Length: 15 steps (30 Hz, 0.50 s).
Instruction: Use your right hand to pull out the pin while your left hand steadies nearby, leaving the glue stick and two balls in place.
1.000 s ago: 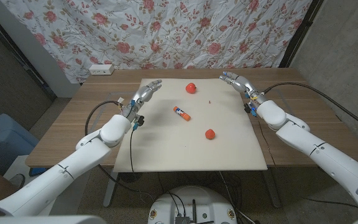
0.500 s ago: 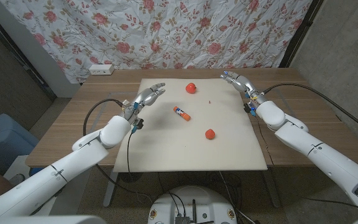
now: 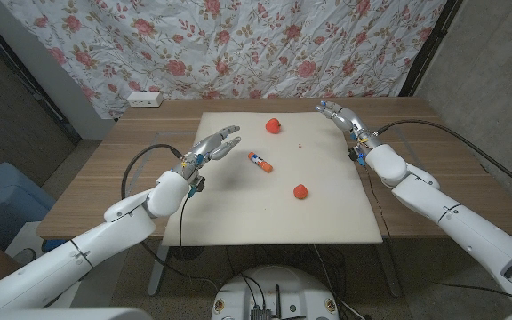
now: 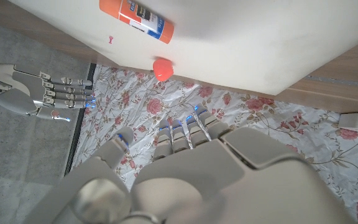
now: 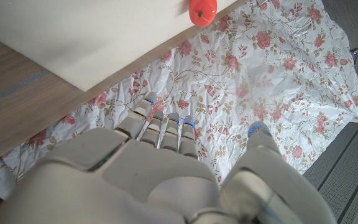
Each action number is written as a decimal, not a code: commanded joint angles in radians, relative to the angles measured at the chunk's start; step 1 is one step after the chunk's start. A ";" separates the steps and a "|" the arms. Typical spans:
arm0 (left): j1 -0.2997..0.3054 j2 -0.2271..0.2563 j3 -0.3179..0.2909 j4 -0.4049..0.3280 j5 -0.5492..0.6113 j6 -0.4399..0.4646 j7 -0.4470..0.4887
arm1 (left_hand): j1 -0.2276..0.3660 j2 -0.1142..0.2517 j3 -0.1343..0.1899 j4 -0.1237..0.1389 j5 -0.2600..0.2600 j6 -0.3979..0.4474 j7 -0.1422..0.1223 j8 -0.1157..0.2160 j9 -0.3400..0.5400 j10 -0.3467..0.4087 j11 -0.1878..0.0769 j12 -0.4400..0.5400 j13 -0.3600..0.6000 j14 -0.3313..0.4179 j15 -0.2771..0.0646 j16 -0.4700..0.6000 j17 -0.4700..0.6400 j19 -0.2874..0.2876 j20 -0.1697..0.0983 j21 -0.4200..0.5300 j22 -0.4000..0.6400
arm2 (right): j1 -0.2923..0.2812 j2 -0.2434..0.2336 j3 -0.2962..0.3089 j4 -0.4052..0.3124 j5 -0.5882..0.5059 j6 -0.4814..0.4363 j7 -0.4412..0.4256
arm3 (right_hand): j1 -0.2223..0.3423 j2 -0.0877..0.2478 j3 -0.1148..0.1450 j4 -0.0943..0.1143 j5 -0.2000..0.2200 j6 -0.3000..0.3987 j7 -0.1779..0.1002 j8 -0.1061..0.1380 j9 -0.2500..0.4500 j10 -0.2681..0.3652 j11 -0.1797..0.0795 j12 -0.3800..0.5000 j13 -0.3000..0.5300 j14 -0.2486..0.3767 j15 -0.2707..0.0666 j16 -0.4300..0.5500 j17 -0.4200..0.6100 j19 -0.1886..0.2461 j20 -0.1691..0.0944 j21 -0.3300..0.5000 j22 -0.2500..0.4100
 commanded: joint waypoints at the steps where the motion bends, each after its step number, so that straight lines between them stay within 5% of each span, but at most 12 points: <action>1: 0.014 0.015 0.058 -0.050 0.195 0.113 0.015 | -0.017 0.093 0.001 0.014 0.002 0.009 -0.007 0.001 0.006 0.006 -0.005 -0.002 0.005 0.005 -0.009 0.001 0.006 -0.003 -0.024 -0.003 0.006 | 0.006 0.009 -0.002 0.017 0.008 0.004 0.002 | -0.013 0.004 -0.005 0.004 0.000 0.012 0.003 0.000 0.004 0.005 -0.005 0.009 0.001 0.006 -0.007 0.012 0.002 0.005 -0.006 0.004 0.002; 15: 0.002 -0.025 0.111 -0.046 0.303 0.196 0.010 | -0.049 0.090 -0.013 0.042 0.004 0.016 -0.017 -0.001 0.006 0.015 -0.011 -0.002 0.005 0.006 -0.018 0.002 0.009 -0.010 -0.035 -0.004 0.007 | 0.016 0.027 -0.012 0.039 0.011 0.005 -0.003 | -0.019 0.013 -0.005 0.006 0.001 0.016 0.000 0.000 0.004 0.005 -0.008 0.009 0.001 0.006 -0.010 0.013 0.002 0.006 -0.006 0.005 0.002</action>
